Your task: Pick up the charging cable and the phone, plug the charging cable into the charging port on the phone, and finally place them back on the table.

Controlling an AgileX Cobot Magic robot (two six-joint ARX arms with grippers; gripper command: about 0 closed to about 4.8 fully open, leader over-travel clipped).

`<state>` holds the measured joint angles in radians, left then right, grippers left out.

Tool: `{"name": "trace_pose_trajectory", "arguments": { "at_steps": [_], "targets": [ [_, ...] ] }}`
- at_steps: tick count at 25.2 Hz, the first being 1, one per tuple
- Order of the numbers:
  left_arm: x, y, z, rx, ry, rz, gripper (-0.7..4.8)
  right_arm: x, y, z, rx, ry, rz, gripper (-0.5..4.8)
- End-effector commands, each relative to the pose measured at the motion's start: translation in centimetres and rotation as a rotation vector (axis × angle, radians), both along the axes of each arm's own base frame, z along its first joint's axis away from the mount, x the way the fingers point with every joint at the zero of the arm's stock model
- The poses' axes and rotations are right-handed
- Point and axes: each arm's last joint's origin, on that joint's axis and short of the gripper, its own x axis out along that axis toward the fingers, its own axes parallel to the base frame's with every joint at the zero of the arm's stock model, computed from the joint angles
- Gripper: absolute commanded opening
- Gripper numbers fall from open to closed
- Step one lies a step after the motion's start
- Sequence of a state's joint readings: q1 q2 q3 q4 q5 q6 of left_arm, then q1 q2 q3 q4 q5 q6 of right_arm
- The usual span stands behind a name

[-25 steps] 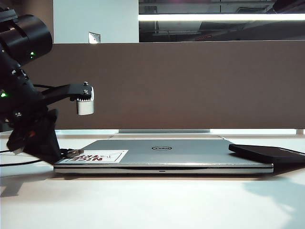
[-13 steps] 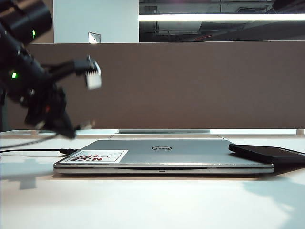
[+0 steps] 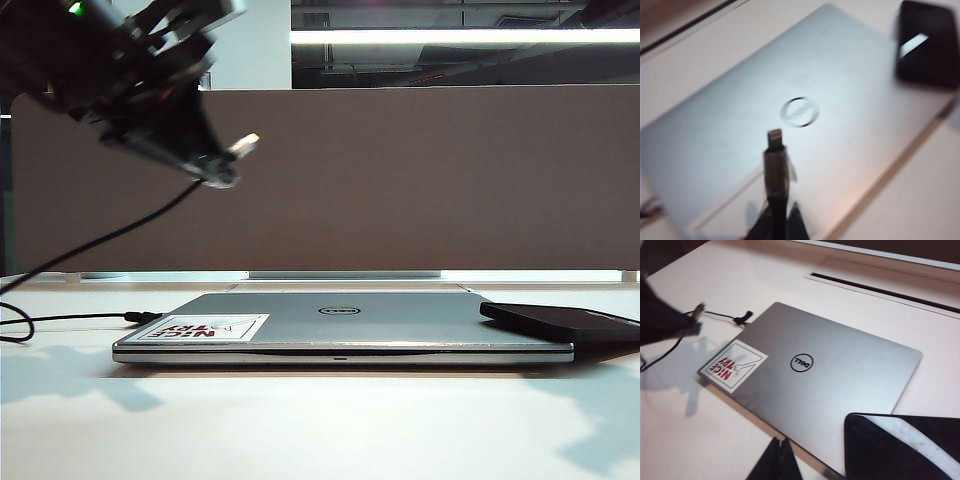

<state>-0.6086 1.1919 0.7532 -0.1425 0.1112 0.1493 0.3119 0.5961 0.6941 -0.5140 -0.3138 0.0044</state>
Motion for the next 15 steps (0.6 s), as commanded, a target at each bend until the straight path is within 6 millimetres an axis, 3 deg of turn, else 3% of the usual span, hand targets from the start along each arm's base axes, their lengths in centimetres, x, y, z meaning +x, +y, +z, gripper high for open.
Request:
{"name": "trace_pose_trajectory", "arguments": {
  "at_steps": [1, 6, 12, 15],
  "targets": [
    [-1.1, -1.6, 0.5, -0.112, 0.058, -0.005, -0.08, 0.2, -0.1, 0.4, 0.115, 0.056, -0.11, -0.06],
    [-3.2, -3.2, 1.4, -0.234, 0.134, -0.028, -0.08, 0.3, -0.2, 0.3, 0.204, 0.125, -0.161, -0.06],
    [-4.4, -2.5, 3.2, -0.305, 0.096, -0.04, -0.08, 0.8, -1.4, 0.3, 0.305, 0.187, -0.258, -0.06],
    [-4.5, -2.4, 3.2, -0.302, 0.096, -0.039, -0.08, 1.8, -2.3, -0.7, 0.34, 0.275, -0.261, -0.06]
  ]
}}
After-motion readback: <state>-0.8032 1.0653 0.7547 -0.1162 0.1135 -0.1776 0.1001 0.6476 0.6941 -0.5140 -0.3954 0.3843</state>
